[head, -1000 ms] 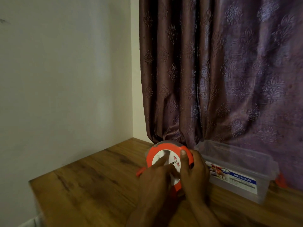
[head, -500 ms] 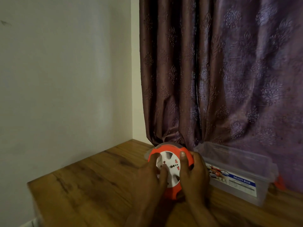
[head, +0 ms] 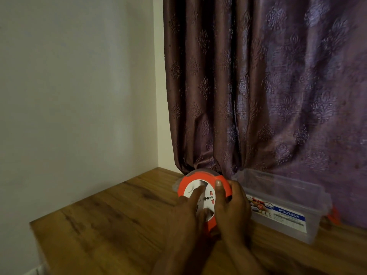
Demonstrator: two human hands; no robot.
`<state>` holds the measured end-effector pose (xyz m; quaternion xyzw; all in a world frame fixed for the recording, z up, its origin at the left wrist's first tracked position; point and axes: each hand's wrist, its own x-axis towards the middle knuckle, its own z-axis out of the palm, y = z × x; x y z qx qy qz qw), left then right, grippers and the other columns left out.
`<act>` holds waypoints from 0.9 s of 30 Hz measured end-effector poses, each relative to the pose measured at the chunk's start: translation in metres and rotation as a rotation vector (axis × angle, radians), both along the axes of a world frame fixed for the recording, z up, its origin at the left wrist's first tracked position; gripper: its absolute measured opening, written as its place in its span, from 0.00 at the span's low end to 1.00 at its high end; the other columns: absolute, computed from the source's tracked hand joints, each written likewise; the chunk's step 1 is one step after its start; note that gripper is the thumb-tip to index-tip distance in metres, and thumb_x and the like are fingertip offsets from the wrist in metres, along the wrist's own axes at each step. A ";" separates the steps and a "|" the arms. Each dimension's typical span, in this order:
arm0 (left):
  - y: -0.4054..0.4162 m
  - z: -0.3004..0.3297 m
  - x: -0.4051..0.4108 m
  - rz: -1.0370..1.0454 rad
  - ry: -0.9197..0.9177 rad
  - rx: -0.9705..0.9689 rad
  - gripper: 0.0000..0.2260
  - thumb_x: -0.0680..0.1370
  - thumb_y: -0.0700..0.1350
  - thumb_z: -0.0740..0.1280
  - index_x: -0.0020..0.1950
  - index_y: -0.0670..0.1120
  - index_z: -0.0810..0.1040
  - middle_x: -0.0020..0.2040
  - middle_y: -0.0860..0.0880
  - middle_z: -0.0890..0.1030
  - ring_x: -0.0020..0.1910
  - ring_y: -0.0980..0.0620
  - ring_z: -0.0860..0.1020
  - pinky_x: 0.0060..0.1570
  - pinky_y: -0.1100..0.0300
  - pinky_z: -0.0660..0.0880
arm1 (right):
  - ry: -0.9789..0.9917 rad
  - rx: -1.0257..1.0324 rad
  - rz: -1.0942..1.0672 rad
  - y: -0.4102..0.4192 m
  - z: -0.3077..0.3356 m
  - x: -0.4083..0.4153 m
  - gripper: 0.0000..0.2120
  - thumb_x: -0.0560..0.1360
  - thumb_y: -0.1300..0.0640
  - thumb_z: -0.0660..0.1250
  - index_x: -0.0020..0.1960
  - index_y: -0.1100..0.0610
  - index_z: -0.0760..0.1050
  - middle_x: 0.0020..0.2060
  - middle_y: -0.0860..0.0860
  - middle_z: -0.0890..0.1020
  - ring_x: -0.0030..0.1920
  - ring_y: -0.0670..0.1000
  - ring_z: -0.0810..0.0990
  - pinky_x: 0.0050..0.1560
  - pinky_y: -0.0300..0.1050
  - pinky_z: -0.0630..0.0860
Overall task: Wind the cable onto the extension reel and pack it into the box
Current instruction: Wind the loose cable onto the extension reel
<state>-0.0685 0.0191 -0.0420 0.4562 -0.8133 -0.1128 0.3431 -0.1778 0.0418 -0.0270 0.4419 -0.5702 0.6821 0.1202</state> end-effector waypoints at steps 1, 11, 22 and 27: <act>0.000 -0.001 0.000 -0.010 0.007 -0.008 0.25 0.78 0.60 0.55 0.72 0.65 0.49 0.74 0.52 0.60 0.70 0.53 0.64 0.69 0.57 0.62 | 0.001 -0.003 -0.004 0.001 0.001 0.000 0.19 0.74 0.36 0.54 0.44 0.50 0.73 0.37 0.41 0.76 0.38 0.36 0.73 0.37 0.32 0.66; 0.014 0.011 0.004 -0.095 0.061 -0.158 0.20 0.73 0.48 0.62 0.63 0.65 0.68 0.74 0.53 0.58 0.68 0.50 0.67 0.59 0.63 0.70 | -0.017 0.043 0.036 0.004 0.000 0.000 0.17 0.74 0.41 0.58 0.46 0.53 0.77 0.40 0.45 0.79 0.40 0.43 0.75 0.40 0.27 0.63; 0.014 0.018 0.009 -0.064 0.005 -0.198 0.14 0.76 0.45 0.63 0.57 0.61 0.75 0.76 0.53 0.59 0.71 0.51 0.64 0.64 0.60 0.69 | -0.024 0.061 0.075 0.003 0.000 0.002 0.17 0.75 0.40 0.56 0.47 0.52 0.76 0.40 0.44 0.80 0.41 0.37 0.75 0.39 0.31 0.66; 0.009 0.019 0.009 -0.057 -0.071 -0.189 0.11 0.76 0.49 0.64 0.56 0.61 0.76 0.76 0.55 0.58 0.71 0.52 0.64 0.66 0.57 0.67 | -0.032 0.070 0.094 0.002 -0.002 0.000 0.20 0.75 0.39 0.56 0.50 0.53 0.77 0.42 0.44 0.80 0.40 0.41 0.77 0.39 0.31 0.68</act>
